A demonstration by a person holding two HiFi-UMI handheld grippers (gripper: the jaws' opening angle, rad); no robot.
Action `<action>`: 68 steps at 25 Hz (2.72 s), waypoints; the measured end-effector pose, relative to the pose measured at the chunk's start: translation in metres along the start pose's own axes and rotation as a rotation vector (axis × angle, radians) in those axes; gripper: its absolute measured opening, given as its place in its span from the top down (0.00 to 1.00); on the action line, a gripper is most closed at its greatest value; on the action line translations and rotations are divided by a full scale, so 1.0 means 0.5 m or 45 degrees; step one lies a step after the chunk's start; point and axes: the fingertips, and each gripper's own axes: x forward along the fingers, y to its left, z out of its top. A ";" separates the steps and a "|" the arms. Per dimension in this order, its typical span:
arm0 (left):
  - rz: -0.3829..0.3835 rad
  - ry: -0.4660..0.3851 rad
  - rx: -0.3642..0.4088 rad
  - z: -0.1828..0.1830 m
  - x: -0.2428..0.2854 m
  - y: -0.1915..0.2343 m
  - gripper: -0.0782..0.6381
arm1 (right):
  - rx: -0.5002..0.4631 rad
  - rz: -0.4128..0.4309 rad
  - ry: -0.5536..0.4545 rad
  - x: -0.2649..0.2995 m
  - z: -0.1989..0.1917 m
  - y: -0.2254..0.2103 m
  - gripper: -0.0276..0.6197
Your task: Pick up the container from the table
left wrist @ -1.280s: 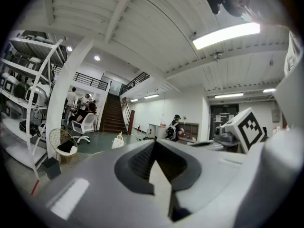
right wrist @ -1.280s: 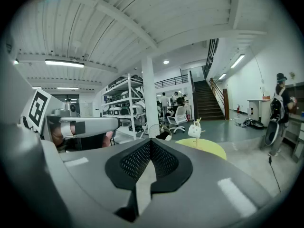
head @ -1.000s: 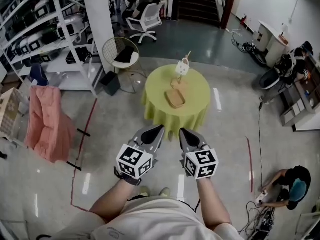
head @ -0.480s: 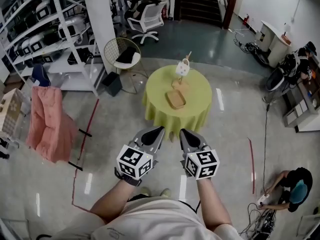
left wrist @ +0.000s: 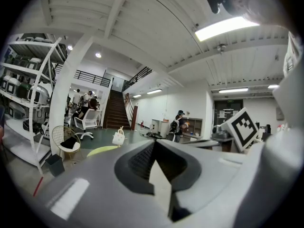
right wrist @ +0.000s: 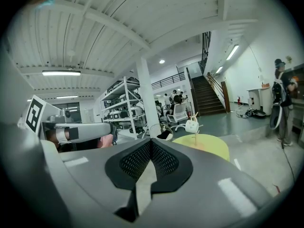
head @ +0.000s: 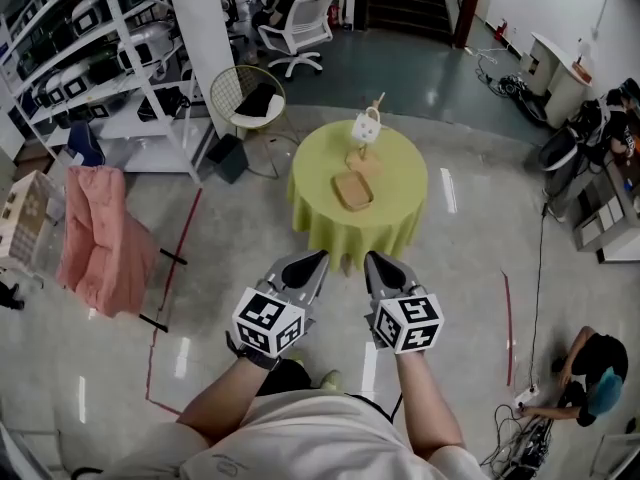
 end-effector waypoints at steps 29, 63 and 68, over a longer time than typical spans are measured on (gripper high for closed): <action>-0.118 0.010 -0.035 0.002 0.273 0.400 0.88 | 0.066 -0.195 0.107 0.422 0.006 -0.180 0.94; 0.062 0.299 -0.202 -0.248 0.689 0.562 0.88 | 0.058 -0.142 0.914 0.779 -0.456 -0.653 0.85; 0.091 0.333 -0.221 -0.282 0.704 0.585 0.88 | 0.047 -0.128 1.001 0.803 -0.515 -0.669 0.85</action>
